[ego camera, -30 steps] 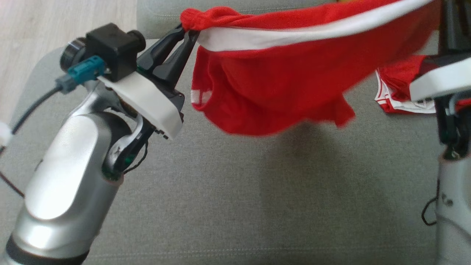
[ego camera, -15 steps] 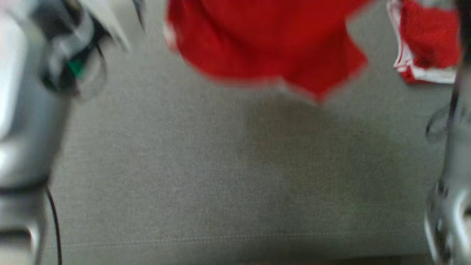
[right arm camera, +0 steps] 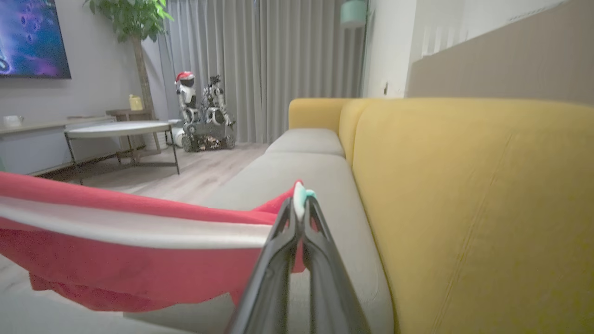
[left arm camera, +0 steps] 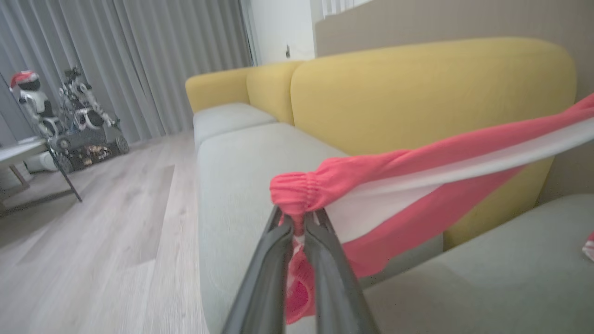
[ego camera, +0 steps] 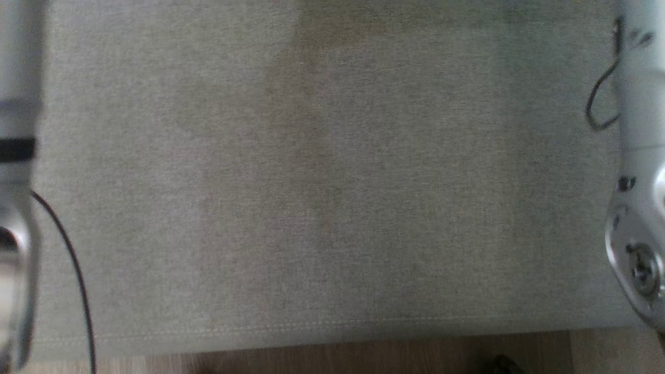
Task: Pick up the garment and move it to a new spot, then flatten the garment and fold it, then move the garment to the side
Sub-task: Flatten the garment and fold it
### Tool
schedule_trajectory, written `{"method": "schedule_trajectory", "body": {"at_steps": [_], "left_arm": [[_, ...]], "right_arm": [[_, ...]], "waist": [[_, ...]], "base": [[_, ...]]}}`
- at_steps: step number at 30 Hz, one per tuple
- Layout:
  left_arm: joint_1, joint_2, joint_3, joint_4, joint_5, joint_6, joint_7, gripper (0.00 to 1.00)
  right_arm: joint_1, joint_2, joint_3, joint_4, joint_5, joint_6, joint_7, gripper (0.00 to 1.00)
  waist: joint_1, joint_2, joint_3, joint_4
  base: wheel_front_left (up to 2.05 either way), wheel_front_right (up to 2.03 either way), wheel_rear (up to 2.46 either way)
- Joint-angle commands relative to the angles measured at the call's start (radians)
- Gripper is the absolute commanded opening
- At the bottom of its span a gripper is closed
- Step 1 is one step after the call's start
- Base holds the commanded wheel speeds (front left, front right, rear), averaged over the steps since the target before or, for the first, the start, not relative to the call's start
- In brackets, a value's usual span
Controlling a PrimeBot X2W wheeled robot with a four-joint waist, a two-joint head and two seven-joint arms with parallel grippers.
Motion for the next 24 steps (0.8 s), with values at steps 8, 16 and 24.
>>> {"method": "schedule_trajectory", "body": {"at_steps": [8, 16, 24], "left_arm": [[0.115, 0.005, -0.106, 0.130, -0.004, -0.006, -0.116, 0.00], [0.328, 0.022, -0.304, 0.181, -0.064, -0.007, -0.170, 0.00], [0.482, 0.037, -0.432, 0.191, -0.111, -0.007, -0.206, 0.00]], "right_arm": [[0.087, 0.022, 0.105, 0.222, 0.088, 0.007, -0.046, 0.00], [0.210, -0.007, 0.242, 0.375, 0.160, 0.007, -0.001, 0.00], [0.366, -0.122, 0.445, 0.355, 0.349, 0.007, 0.152, 0.00]], "waist": [[-0.0005, 0.0001, -0.018, 0.037], [-0.0005, 0.0001, -0.115, 0.070], [-0.0005, 0.0001, -0.233, 0.096]], "base": [[0.00, 0.00, 0.00], [0.00, 0.00, 0.00], [0.00, 0.00, 0.00]]}}
